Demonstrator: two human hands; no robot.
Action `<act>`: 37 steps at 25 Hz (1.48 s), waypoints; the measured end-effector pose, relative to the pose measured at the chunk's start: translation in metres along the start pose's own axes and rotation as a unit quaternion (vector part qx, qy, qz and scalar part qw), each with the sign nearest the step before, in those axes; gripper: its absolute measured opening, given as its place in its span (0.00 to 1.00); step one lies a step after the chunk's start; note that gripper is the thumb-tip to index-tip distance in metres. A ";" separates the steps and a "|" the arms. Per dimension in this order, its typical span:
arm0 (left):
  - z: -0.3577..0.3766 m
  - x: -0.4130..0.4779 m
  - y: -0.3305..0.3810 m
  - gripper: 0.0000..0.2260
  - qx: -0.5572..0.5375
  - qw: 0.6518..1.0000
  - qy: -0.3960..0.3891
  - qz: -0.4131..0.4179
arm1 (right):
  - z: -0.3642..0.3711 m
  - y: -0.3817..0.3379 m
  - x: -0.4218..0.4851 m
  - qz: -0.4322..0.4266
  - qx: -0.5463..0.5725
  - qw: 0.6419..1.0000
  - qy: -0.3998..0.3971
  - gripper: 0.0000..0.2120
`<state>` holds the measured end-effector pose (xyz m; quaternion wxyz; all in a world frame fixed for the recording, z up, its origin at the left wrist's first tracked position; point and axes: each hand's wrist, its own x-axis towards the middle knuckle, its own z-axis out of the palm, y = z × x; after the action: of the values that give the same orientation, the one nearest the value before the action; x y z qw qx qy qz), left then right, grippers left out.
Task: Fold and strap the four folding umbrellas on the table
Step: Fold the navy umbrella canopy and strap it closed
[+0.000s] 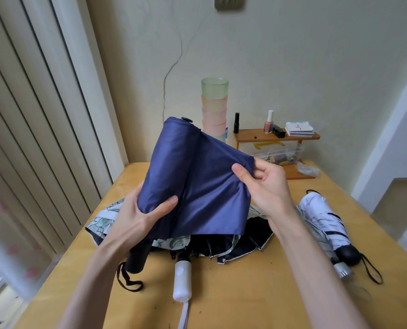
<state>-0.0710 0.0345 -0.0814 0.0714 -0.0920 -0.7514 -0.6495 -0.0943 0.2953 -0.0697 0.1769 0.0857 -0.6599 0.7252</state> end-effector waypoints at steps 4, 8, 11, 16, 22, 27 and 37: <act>0.000 0.000 0.001 0.13 0.021 1.000 -0.002 0.005 | 0.001 -0.006 -0.001 0.005 0.007 1.000 0.007 0.08; 0.000 0.000 0.003 0.13 0.029 0.999 -0.004 0.031 | 0.003 -0.009 0.000 -0.013 -0.023 0.997 0.076 0.03; 0.000 0.000 0.002 0.15 0.018 0.999 0.001 0.028 | 0.005 -0.006 0.002 0.005 -0.002 0.996 0.087 0.06; -0.001 -0.002 0.003 0.16 -0.025 1.000 0.008 -0.013 | -0.001 -0.001 0.003 0.038 0.009 0.999 -0.016 0.09; -0.005 0.000 0.001 0.15 -0.037 0.998 0.034 -0.023 | 0.016 0.014 0.005 -0.103 -0.159 0.978 0.086 0.08; -0.001 0.005 -0.004 0.14 -0.006 0.999 0.049 -0.004 | 0.015 0.000 0.000 -0.103 -0.079 0.991 0.043 0.15; 0.022 0.010 -0.013 0.42 0.129 0.986 -0.104 0.025 | 0.021 -0.035 -0.009 -0.050 0.010 0.998 -0.048 0.13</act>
<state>-0.0832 0.0551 -0.0948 0.0203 -0.1673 -0.8299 -0.5319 -0.0758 0.2754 -0.0383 0.1803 0.1546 -0.6551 0.7172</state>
